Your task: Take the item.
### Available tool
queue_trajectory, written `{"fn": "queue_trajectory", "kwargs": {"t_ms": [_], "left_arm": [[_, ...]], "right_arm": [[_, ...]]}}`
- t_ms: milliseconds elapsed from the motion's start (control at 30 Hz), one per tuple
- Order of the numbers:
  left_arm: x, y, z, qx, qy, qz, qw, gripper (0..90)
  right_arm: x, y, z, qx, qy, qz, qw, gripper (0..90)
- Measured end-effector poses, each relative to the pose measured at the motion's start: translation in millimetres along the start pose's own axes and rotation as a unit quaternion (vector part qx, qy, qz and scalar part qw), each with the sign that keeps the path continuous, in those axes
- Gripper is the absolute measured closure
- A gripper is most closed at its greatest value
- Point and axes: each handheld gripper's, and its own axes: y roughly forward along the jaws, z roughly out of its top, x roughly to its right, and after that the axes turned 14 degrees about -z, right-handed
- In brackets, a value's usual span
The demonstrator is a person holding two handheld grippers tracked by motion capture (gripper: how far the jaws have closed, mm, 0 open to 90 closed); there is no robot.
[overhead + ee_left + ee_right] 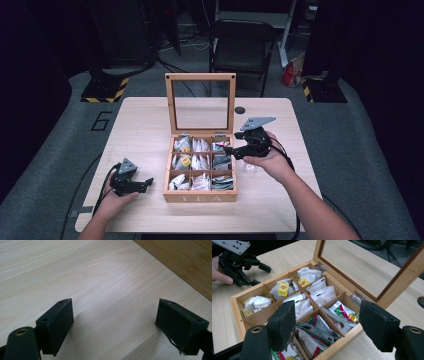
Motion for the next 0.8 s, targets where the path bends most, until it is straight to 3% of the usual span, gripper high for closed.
{"fn": "queue_trajectory", "kwargs": {"t_ms": [800], "left_arm": [[-0.2, -0.1, 0.0, -0.001, 0.001, 0.000, 1.0000, 14.1]], "right_arm": [[-25.7, 41.0, 19.9, 0.011, -0.023, 0.032, 0.9992, 36.4]]}}
